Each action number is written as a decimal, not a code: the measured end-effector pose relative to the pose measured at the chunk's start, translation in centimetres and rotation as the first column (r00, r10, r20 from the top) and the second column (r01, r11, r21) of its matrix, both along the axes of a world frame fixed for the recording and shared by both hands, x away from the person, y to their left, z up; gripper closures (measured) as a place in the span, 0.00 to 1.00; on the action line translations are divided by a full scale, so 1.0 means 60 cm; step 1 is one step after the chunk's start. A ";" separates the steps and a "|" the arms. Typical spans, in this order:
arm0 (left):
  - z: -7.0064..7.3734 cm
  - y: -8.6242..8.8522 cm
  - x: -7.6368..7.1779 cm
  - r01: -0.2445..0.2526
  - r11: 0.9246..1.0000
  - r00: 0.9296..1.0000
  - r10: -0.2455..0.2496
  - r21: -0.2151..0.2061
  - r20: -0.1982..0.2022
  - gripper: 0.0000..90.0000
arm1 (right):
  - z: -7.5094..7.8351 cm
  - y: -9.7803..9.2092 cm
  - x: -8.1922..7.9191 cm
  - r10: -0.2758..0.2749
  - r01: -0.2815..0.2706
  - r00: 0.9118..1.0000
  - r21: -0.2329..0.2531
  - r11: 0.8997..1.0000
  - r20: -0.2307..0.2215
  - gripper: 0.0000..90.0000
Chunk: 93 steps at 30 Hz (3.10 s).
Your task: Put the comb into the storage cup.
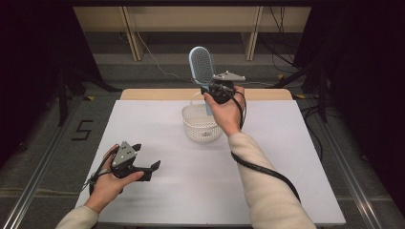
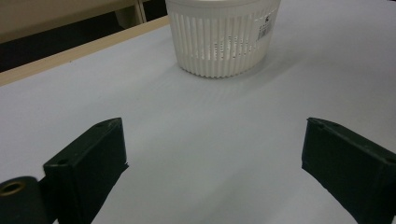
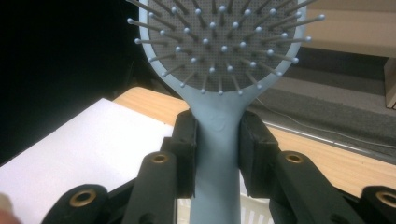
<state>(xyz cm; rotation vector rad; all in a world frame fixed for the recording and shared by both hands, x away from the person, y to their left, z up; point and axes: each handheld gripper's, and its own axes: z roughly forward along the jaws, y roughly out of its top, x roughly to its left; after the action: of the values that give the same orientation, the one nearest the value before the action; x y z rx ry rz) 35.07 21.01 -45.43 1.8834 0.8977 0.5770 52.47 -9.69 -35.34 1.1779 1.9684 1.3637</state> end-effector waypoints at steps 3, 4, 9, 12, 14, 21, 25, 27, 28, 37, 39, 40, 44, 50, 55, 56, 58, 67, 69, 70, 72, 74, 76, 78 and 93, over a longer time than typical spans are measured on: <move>0.000 0.000 0.000 0.002 1.000 1.000 -0.002 0.000 0.001 0.06 | 0.000 0.002 0.001 -0.001 0.001 1.000 -0.001 1.000 0.000 0.78; 0.000 0.000 0.000 0.001 1.000 1.000 -0.001 0.000 0.001 0.06 | -0.001 0.002 0.002 -0.001 0.001 1.000 -0.001 1.000 0.000 0.78; 0.000 0.000 0.000 0.002 1.000 1.000 -0.002 0.000 0.000 0.06 | -0.004 0.004 0.003 -0.001 0.001 1.000 -0.006 1.000 0.001 0.78; 0.000 0.000 0.000 0.002 1.000 1.000 -0.002 0.000 0.001 0.06 | -0.006 0.006 0.003 -0.002 0.002 1.000 -0.008 1.000 0.001 0.78; 0.000 0.000 0.000 0.002 1.000 1.000 -0.002 0.001 0.000 0.06 | -0.008 0.008 0.003 0.002 -0.002 1.000 -0.011 1.000 0.003 0.78; 0.000 0.000 0.000 0.002 1.000 1.000 -0.002 -0.001 0.002 0.06 | -0.014 0.012 0.003 0.003 -0.002 1.000 -0.036 0.999 0.010 0.78; 0.000 0.000 0.000 0.002 1.000 1.000 -0.002 -0.001 0.002 0.06 | -0.015 0.012 0.002 0.004 -0.003 1.000 -0.037 0.999 0.014 0.78; 0.001 0.000 0.000 0.001 1.000 1.000 -0.001 -0.001 0.002 0.06 | -0.015 0.013 0.001 0.005 -0.004 1.000 -0.037 0.999 0.015 0.78; 0.001 0.000 0.000 0.001 1.000 1.000 -0.001 -0.001 0.002 0.06 | -0.015 0.013 0.000 0.005 -0.004 1.000 -0.038 0.999 0.015 0.78; 0.000 0.000 0.000 0.001 1.000 1.000 -0.001 -0.001 0.002 0.07 | -0.030 0.012 0.000 0.004 -0.004 1.000 -0.042 0.999 0.001 0.78; 0.000 0.000 0.000 0.002 1.000 1.000 -0.002 -0.002 0.001 0.07 | -0.032 0.011 0.000 0.003 -0.003 1.000 -0.040 0.999 0.002 0.78; 0.000 0.000 0.000 0.001 1.000 1.000 -0.001 -0.001 0.002 0.07 | -0.032 0.012 0.000 0.001 -0.001 1.000 -0.041 0.999 0.002 0.78; 0.000 0.000 -0.001 0.002 1.000 1.000 -0.002 -0.001 0.001 0.07 | -0.033 0.013 -0.001 0.001 -0.001 1.000 -0.044 0.999 0.011 0.78; 0.000 0.000 -0.001 0.002 1.000 1.000 -0.002 -0.001 0.002 0.07 | -0.038 0.014 -0.001 -0.001 0.001 1.000 -0.047 0.999 0.010 0.78; 0.000 0.000 -0.001 0.003 1.000 1.000 -0.003 -0.001 0.001 0.07 | -0.040 0.015 -0.001 0.001 0.000 1.000 -0.047 0.999 0.004 0.78; 0.000 0.000 -0.001 0.003 1.000 1.000 -0.003 -0.001 0.001 0.07 | -0.041 0.015 -0.001 0.001 0.000 1.000 -0.048 0.999 0.004 0.78; 0.000 0.000 -0.001 0.002 1.000 1.000 -0.002 -0.001 0.002 0.07 | -0.041 0.015 -0.001 -0.001 0.001 1.000 -0.048 0.999 0.006 0.78; 0.000 0.000 -0.001 0.004 1.000 1.000 -0.004 -0.001 0.001 0.07 | -0.048 0.015 -0.001 -0.005 0.005 1.000 -0.054 0.999 0.004 0.78; 0.000 0.000 -0.001 0.004 1.000 1.000 -0.004 -0.001 0.001 0.07 | -0.050 0.014 -0.001 -0.004 0.004 1.000 -0.054 0.999 0.005 0.78; 0.000 0.000 -0.001 0.004 1.000 1.000 -0.004 -0.002 0.001 0.07 | -0.050 0.014 -0.001 -0.003 0.004 1.000 -0.054 0.999 0.004 0.78; 0.000 0.000 -0.001 0.004 1.000 1.000 -0.004 -0.001 0.001 0.07 | -0.051 0.014 -0.001 -0.004 0.004 1.000 -0.054 0.999 -0.002 0.78; 0.000 0.000 -0.001 0.004 1.000 1.000 -0.004 -0.001 0.002 0.07 | -0.053 0.014 -0.002 -0.002 0.001 1.000 -0.047 0.999 -0.005 0.78; 0.000 0.000 -0.001 0.004 1.000 1.000 -0.004 -0.001 0.002 0.07 | -0.055 0.014 -0.002 -0.002 0.002 1.000 -0.048 0.999 -0.005 0.78; 0.000 0.000 -0.001 0.004 1.000 1.000 -0.004 0.000 0.001 0.07 | -0.057 0.014 -0.003 -0.003 0.003 1.000 -0.047 0.999 -0.007 0.78; 0.000 -0.001 -0.001 0.004 1.000 1.000 -0.004 -0.003 0.002 0.07 | -0.069 0.014 -0.006 -0.001 0.001 1.000 -0.056 0.998 -0.007 0.78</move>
<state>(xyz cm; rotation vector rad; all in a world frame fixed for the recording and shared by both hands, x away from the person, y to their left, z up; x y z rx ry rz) 35.03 20.96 -45.43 1.8816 0.8936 0.5748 52.08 -8.86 -39.47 1.1593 1.9976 1.2964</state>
